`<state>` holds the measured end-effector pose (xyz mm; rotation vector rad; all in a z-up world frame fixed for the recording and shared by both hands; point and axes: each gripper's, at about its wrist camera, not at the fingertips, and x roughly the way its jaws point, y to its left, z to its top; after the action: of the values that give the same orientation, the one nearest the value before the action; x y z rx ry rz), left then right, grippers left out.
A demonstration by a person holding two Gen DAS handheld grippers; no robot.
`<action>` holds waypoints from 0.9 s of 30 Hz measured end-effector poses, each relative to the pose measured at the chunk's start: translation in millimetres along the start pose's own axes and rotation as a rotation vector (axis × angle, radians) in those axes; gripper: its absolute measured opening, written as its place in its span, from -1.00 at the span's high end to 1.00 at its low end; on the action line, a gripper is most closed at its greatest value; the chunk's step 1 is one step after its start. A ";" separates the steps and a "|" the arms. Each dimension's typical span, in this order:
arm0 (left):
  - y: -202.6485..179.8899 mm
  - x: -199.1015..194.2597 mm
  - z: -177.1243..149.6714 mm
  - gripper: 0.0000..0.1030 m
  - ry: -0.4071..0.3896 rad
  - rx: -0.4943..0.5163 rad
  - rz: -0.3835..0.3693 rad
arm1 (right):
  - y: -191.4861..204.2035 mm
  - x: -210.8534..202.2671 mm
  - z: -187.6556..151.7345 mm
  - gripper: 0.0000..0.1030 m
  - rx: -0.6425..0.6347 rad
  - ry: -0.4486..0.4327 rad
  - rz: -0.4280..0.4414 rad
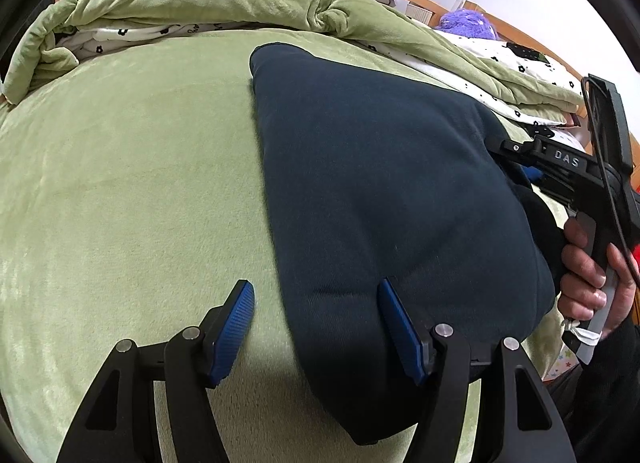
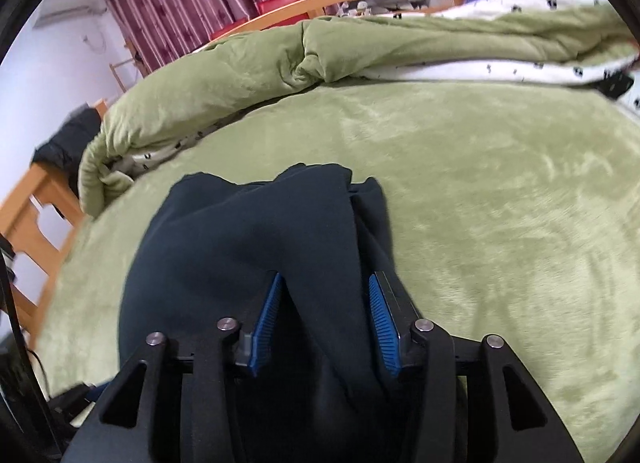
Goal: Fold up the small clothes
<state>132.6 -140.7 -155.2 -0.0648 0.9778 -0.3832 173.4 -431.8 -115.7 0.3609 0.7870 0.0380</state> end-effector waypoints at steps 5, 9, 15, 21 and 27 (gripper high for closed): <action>-2.7 -5.6 -2.0 -0.24 -0.007 0.012 0.004 | 13.2 -23.9 5.3 0.77 -0.088 -0.141 0.051; -3.8 -10.2 -4.5 -0.24 -0.005 0.015 -0.017 | 11.5 19.3 -1.7 0.72 -0.102 0.030 -0.169; -1.2 -30.6 -10.3 -0.23 -0.025 0.027 -0.013 | 11.7 -11.5 0.4 0.27 -0.061 -0.068 -0.240; 2.3 -58.1 -11.3 -0.23 -0.051 0.012 0.025 | 6.1 -61.1 -7.5 0.26 0.010 -0.080 -0.211; -2.5 -102.3 -1.8 -0.28 -0.099 0.001 0.062 | 29.9 -110.8 -29.8 0.18 -0.059 -0.042 -0.236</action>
<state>79.5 -107.5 -74.2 -0.0521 0.8796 -0.3206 77.1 -413.2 -49.1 0.2102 0.7809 -0.1670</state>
